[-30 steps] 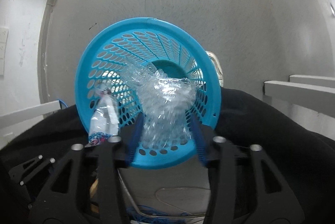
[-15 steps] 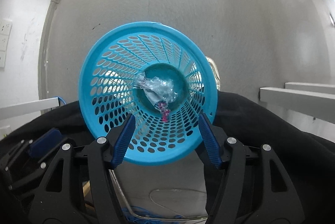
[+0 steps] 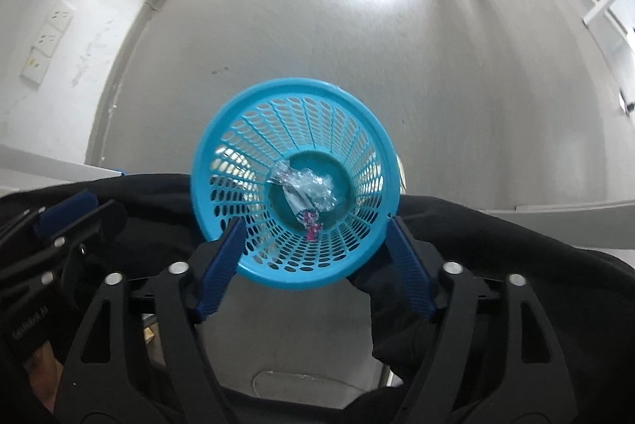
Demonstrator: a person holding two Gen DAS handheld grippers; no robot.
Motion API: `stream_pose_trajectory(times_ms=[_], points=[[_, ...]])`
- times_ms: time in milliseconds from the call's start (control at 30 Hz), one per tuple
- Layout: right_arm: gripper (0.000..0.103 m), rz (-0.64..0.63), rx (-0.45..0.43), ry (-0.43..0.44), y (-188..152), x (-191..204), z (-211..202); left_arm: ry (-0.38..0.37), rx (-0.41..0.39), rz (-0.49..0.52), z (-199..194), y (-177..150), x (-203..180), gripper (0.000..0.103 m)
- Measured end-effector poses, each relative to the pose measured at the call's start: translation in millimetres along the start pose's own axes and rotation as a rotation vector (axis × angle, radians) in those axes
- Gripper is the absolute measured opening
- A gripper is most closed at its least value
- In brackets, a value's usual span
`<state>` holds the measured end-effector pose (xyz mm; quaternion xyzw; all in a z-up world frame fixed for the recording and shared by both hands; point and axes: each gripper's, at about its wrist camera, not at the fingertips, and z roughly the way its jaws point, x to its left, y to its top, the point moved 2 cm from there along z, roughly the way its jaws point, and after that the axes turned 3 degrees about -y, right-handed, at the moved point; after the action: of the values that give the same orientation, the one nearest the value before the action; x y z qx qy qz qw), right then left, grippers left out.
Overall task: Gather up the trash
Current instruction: 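Open the left tool and the right tool to drop both items into the basket, then raise both tools back up toward the trash on the table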
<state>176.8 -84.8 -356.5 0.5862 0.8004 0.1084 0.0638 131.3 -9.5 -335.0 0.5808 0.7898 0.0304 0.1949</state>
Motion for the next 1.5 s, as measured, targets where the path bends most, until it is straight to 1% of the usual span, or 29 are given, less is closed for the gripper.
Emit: stream_pose_trajectory(times_ms=[200,300,367,533,633,767,833,867,1000,1067,1167,1333,1500], points=[[0.077,-0.03,-0.095,0.033,-17,1,-44,0.014,-0.081,-0.007,-30,-10,2,0.049],[0.082,-0.066,-0.142,0.032,-27,4,-64,0.03,-0.113,0.014,-42,-16,-3,0.05],[0.082,-0.096,-0.162,0.032,-33,8,-77,0.045,-0.133,0.033,-52,-20,-6,0.052],[0.082,-0.101,-0.192,0.071,-49,4,-110,0.033,-0.162,0.046,-80,-33,-8,0.055],[0.082,-0.142,-0.24,0.08,-64,3,-138,0.049,-0.196,0.079,-102,-44,-11,0.056],[0.082,-0.18,-0.32,0.104,-85,-1,-176,0.02,-0.263,0.13,-140,-61,-18,0.059],[0.086,-0.185,-0.371,0.115,-93,-3,-197,0.01,-0.304,0.162,-158,-69,-21,0.059],[0.087,-0.187,-0.398,0.118,-97,-4,-207,0.004,-0.327,0.176,-168,-73,-23,0.059],[0.088,-0.196,-0.495,0.116,-112,-5,-245,-0.049,-0.406,0.198,-209,-86,-23,0.063],[0.089,-0.206,-0.538,0.119,-118,-4,-263,-0.059,-0.455,0.213,-229,-91,-20,0.066],[0.089,-0.218,-0.592,0.13,-121,-4,-286,-0.064,-0.514,0.232,-255,-97,-16,0.067],[0.092,-0.204,-0.687,0.167,-114,-3,-321,-0.052,-0.607,0.244,-290,-94,-14,0.078],[0.094,-0.195,-0.741,0.174,-95,2,-346,-0.039,-0.684,0.276,-312,-83,-16,0.09]])
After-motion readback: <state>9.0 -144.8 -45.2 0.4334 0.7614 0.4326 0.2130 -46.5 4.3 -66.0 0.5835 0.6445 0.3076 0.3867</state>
